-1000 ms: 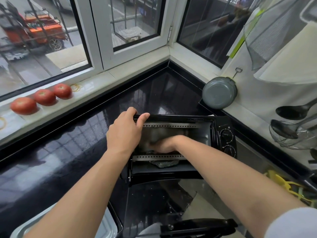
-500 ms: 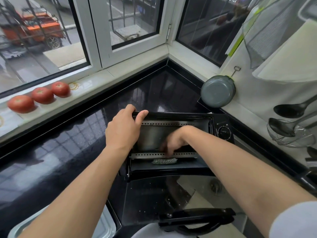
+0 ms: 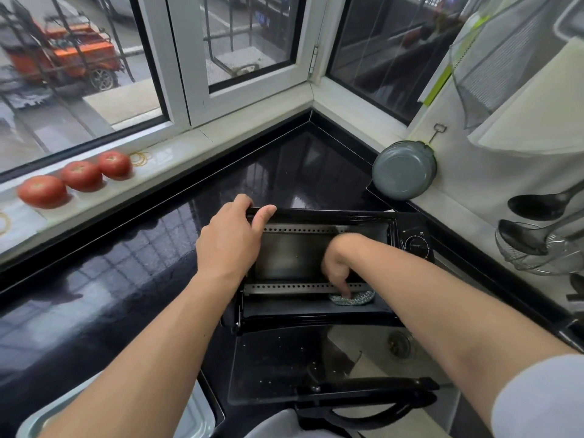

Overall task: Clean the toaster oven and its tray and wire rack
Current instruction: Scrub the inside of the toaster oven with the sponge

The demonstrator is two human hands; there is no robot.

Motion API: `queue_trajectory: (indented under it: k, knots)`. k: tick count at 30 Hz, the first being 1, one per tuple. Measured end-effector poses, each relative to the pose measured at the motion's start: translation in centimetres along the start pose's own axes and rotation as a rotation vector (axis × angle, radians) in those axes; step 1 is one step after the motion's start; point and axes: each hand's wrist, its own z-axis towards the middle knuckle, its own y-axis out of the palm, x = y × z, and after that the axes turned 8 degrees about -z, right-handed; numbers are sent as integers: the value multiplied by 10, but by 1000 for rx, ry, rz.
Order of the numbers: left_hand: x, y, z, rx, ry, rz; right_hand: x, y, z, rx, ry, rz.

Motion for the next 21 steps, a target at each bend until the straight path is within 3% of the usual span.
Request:
queue_trajectory:
  k: [3, 7, 9, 12, 14, 17, 19, 21]
  knots:
    - [1, 0, -2, -8, -2, 7, -11, -8, 2, 9, -43, -37]
    - [3, -1, -1, -17, 10, 22, -34, -19, -5, 185, -288, 438]
    - [1, 0, 0, -14, 13, 24, -40, -22, -9, 213, -343, 539]
    - [0, 1, 2, -16, -33, 7, -18, -8, -11, 156, -158, 374]
    - [0, 1, 3, -9, -40, -4, 2, 4, -12, 109, -21, 135]
    - [0, 2, 3, 3, -31, -5, 3, 3, -11, 68, -45, -82]
    - [1, 3, 3, -2, -30, -4, -6, -5, -12, 116, -95, -28]
    - [1, 2, 4, -11, -40, 2, -22, -13, -9, 197, -242, 328]
